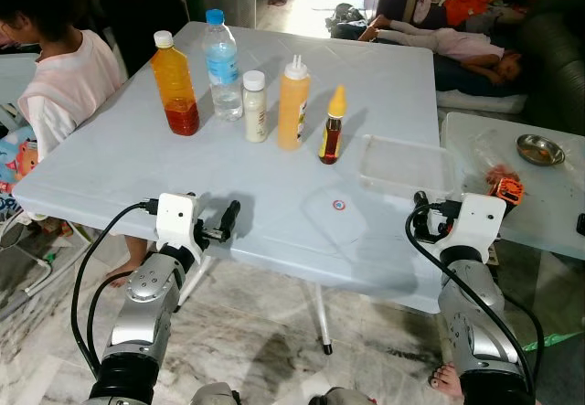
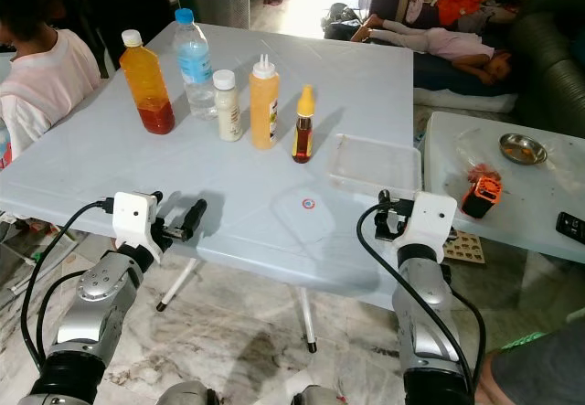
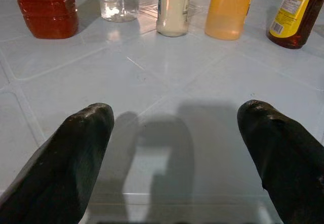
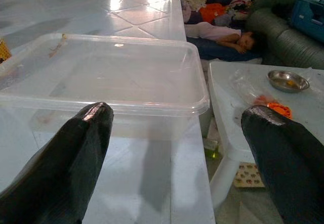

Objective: Restocking fridge

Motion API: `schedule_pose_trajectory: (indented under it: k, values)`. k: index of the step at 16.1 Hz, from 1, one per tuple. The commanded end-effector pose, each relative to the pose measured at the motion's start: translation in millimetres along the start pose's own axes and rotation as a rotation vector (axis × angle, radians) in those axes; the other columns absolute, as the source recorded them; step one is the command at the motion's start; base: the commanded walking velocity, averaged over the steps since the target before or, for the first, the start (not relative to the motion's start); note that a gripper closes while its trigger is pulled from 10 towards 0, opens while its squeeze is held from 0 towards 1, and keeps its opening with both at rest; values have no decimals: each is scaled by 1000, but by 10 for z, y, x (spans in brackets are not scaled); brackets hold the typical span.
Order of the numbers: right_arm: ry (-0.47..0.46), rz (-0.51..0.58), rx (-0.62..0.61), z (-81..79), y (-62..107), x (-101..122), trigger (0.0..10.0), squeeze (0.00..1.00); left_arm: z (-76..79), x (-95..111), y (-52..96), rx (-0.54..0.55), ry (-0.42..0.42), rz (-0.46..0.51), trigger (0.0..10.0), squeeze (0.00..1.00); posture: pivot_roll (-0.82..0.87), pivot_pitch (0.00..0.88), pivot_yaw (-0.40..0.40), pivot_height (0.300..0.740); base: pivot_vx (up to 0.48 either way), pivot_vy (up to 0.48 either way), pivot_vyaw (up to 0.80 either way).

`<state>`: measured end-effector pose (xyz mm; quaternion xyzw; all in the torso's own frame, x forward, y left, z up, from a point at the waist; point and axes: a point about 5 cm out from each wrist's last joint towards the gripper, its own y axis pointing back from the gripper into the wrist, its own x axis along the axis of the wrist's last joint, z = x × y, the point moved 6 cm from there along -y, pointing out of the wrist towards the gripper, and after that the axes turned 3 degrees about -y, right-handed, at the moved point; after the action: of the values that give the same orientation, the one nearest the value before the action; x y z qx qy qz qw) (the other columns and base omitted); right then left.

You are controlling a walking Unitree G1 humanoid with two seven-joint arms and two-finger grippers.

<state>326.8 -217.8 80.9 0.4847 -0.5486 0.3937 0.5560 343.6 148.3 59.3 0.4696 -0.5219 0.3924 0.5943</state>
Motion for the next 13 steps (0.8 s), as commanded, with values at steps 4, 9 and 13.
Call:
schedule_pose_trajectory:
  k: [4,9,13]
  values:
    - [-242,20,-24,-159,63,179,10000,0,7,219,-112,42,24,39,10000,0,8,0,9,740,0,0,0]
    - [-255,9,-46,-127,168,185,10000,0,-2,224,-87,45,24,30,10000,0,11,0,6,740,0,0,0]
    - [-308,80,-57,5,309,345,10000,0,16,207,-83,34,15,23,10000,0,-5,0,20,740,0,0,0]
